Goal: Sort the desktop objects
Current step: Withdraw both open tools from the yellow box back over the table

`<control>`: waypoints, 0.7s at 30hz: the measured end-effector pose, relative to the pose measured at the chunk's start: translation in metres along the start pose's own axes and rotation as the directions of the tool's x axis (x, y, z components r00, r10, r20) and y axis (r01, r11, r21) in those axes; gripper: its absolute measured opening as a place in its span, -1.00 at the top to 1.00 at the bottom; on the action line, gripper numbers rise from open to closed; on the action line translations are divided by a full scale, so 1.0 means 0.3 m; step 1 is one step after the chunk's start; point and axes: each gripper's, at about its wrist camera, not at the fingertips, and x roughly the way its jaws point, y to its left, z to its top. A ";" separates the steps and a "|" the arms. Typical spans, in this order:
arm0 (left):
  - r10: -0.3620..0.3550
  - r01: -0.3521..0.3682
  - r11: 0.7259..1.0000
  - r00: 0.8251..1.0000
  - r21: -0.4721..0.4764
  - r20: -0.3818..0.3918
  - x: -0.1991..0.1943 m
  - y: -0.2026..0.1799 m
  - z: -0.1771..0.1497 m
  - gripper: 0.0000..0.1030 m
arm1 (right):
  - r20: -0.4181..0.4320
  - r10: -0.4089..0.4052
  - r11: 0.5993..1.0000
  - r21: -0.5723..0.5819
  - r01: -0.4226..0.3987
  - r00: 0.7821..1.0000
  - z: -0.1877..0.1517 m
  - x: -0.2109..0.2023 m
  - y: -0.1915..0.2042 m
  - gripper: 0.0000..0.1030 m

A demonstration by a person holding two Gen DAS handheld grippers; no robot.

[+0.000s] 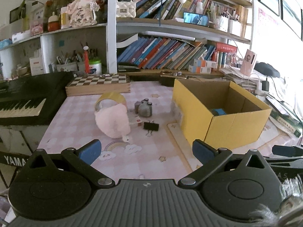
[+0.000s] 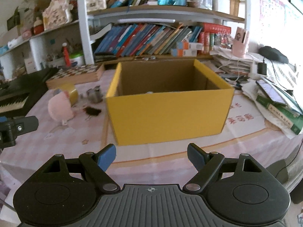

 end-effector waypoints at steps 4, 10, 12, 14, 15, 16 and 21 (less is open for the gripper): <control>0.000 0.000 1.000 1.000 0.006 -0.024 -0.011 0.047 -0.020 -1.00 | -0.020 0.019 1.000 -0.020 -0.019 1.000 -0.023 -0.010 0.066 -0.65; 0.025 -0.025 1.000 0.999 0.006 -0.042 -0.035 0.116 -0.050 -1.00 | -0.012 0.054 0.995 -0.086 -0.055 0.998 -0.033 -0.016 0.168 -0.64; 0.031 -0.030 1.000 0.999 0.002 -0.035 -0.047 0.137 -0.055 -1.00 | 0.007 0.053 0.993 -0.108 -0.052 0.999 -0.029 -0.019 0.197 -0.64; 0.031 -0.031 1.000 0.999 -0.003 -0.033 -0.060 0.157 -0.062 -1.00 | 0.010 0.057 0.992 -0.110 -0.055 0.998 -0.028 -0.022 0.221 -0.65; 0.032 -0.033 0.999 0.999 -0.006 -0.034 -0.062 0.166 -0.063 -1.00 | 0.006 0.060 0.992 -0.110 -0.059 0.998 -0.032 -0.023 0.233 -0.65; 0.034 -0.035 0.999 0.999 -0.012 -0.035 -0.068 0.178 -0.066 -1.00 | 0.000 0.066 0.992 -0.112 -0.065 0.998 -0.039 -0.025 0.244 -0.64; 0.051 -0.053 0.998 0.998 -0.039 -0.033 -0.083 0.233 -0.073 -1.00 | -0.032 0.097 0.987 -0.127 -0.100 0.995 -0.066 -0.031 0.306 -0.64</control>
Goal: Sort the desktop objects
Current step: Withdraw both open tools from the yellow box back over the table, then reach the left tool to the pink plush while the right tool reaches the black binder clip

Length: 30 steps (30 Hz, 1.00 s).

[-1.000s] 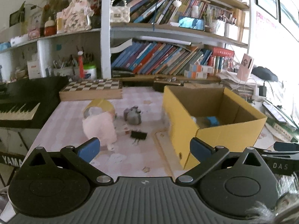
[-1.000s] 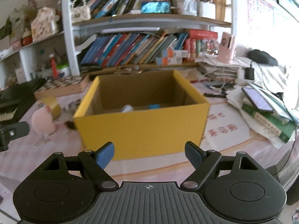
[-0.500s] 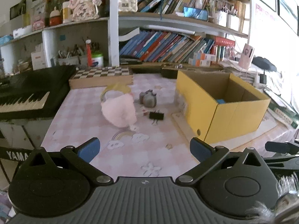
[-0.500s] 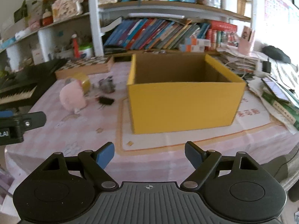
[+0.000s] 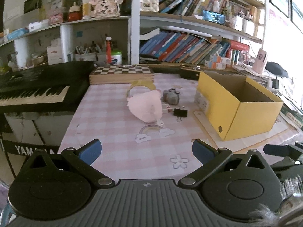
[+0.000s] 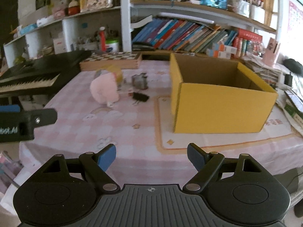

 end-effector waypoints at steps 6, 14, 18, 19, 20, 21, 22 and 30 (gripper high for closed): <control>0.007 -0.007 1.000 1.000 -0.012 -0.009 -0.007 0.048 -0.010 -1.00 | 0.003 0.013 1.000 -0.022 -0.013 1.000 0.006 0.002 0.054 -0.65; 0.022 -0.022 0.999 1.000 -0.041 -0.002 -0.026 0.117 -0.016 -1.00 | -0.004 0.036 0.998 -0.047 -0.036 0.999 0.019 0.012 0.120 -0.65; 0.028 -0.028 0.998 1.000 -0.053 -0.004 -0.027 0.144 -0.017 -1.00 | -0.005 0.046 0.997 -0.060 -0.046 0.999 0.029 0.017 0.148 -0.65; 0.028 -0.029 0.998 1.000 -0.056 -0.005 -0.026 0.148 -0.015 -1.00 | -0.004 0.048 0.997 -0.063 -0.048 0.999 0.032 0.018 0.155 -0.65; 0.029 -0.029 0.998 1.000 -0.059 -0.006 -0.023 0.154 -0.014 -1.00 | -0.004 0.051 0.996 -0.067 -0.051 0.999 0.036 0.021 0.160 -0.65; 0.029 -0.029 0.998 1.000 -0.061 -0.008 -0.022 0.158 -0.013 -1.00 | -0.005 0.053 0.996 -0.071 -0.053 0.999 0.039 0.023 0.165 -0.65; 0.028 -0.029 0.998 1.000 -0.064 -0.008 -0.021 0.163 -0.012 -1.00 | -0.006 0.055 0.996 -0.074 -0.055 0.998 0.041 0.025 0.170 -0.65; 0.018 -0.019 0.996 1.000 -0.083 -0.017 0.014 0.178 0.002 -1.00 | -0.019 0.061 0.993 -0.096 -0.062 0.998 0.065 0.057 0.189 -0.65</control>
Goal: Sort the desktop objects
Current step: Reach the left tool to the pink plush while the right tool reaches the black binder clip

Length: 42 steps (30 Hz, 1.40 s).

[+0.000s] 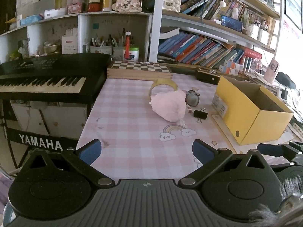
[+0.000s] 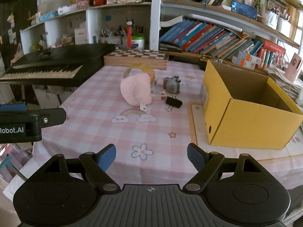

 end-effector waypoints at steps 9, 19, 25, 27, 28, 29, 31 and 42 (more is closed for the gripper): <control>-0.005 0.005 1.000 1.000 -0.002 0.000 0.091 0.007 0.064 -1.00 | 0.003 -0.005 1.000 -0.009 0.005 1.000 0.058 0.081 -0.022 -0.63; -0.032 0.033 0.999 0.999 0.009 -0.018 0.271 -0.040 0.177 -1.00 | -0.021 0.003 1.000 -0.021 -0.004 1.000 0.146 0.221 -0.075 -0.63; -0.049 0.050 0.998 0.998 0.024 -0.039 0.404 -0.076 0.242 -1.00 | -0.055 -0.021 0.999 -0.035 0.019 0.998 0.193 0.334 -0.111 -0.25; -0.053 0.055 0.998 0.997 0.025 -0.056 0.457 -0.092 0.260 -1.00 | -0.066 -0.035 0.999 -0.032 0.033 0.997 0.206 0.377 -0.124 -0.12; -0.056 0.057 0.998 0.996 0.024 -0.067 0.486 -0.100 0.269 -1.00 | -0.072 -0.043 0.999 -0.030 0.041 0.996 0.211 0.399 -0.130 -0.11; -0.056 0.058 0.998 0.995 0.023 -0.079 0.517 -0.110 0.276 -1.00 | -0.078 -0.050 0.998 -0.027 0.048 0.996 0.215 0.419 -0.136 -0.11; -0.057 0.059 0.998 0.993 0.022 -0.105 0.577 -0.130 0.291 -1.00 | -0.088 -0.065 0.998 -0.016 0.064 0.994 0.225 0.462 -0.146 -0.11; -0.048 0.049 0.999 0.961 -0.003 -0.274 0.847 -0.175 0.296 -0.99 | -0.133 -0.057 0.998 0.030 0.061 0.989 0.269 0.648 -0.163 -0.08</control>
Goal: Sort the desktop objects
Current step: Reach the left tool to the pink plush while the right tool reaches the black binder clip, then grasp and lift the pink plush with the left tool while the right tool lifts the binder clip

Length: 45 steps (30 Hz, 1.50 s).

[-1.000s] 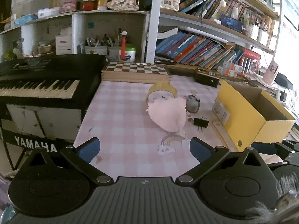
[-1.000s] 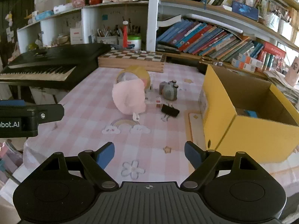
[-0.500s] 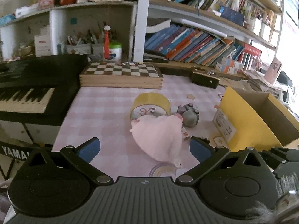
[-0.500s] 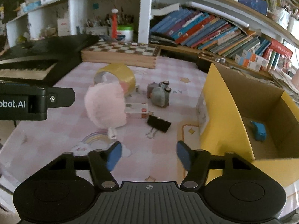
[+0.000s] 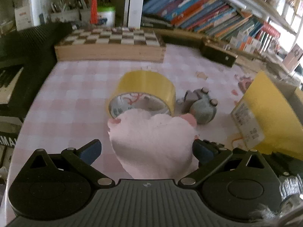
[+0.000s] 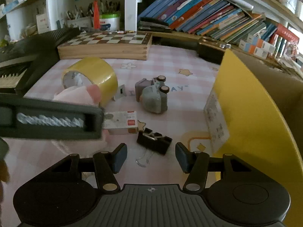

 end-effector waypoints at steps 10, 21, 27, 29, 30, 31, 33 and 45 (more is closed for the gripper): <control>-0.027 0.027 0.998 1.000 -0.053 -0.003 -0.020 0.063 -0.015 -0.32 | -0.005 0.014 0.999 0.041 -0.014 1.000 0.015 0.053 -0.014 0.11; -0.040 0.040 0.996 0.999 -0.084 0.007 -0.161 0.124 -0.086 -0.32 | 0.004 0.051 0.997 0.066 -0.051 0.999 0.030 0.045 -0.042 0.17; -0.069 0.074 0.993 0.996 -0.089 0.063 -0.253 0.121 -0.072 -0.32 | 0.071 0.104 0.993 0.040 -0.107 0.992 0.056 -0.063 -0.062 0.17; -0.083 0.091 0.992 0.993 -0.092 0.090 -0.299 0.122 -0.068 -0.32 | 0.103 0.127 0.991 0.024 -0.130 0.987 0.065 -0.117 -0.069 0.17; -0.090 0.100 0.991 0.991 -0.094 0.102 -0.322 0.121 -0.067 -0.32 | 0.123 0.139 0.990 0.016 -0.142 0.983 0.068 -0.151 -0.075 0.17; -0.099 0.111 0.989 0.988 -0.095 0.117 -0.348 0.121 -0.067 -0.32 | 0.137 0.151 0.988 0.010 -0.154 0.979 0.071 -0.177 -0.079 0.17; -0.114 0.128 0.987 0.984 -0.097 0.140 -0.388 0.120 -0.071 -0.32 | 0.163 0.172 0.985 -0.004 -0.174 0.971 0.073 -0.236 -0.089 0.17; -0.180 0.195 0.978 0.970 -0.077 0.164 -0.553 0.129 -0.200 -0.31 | 0.135 0.193 0.981 -0.023 -0.191 0.972 -0.052 -0.431 -0.068 0.17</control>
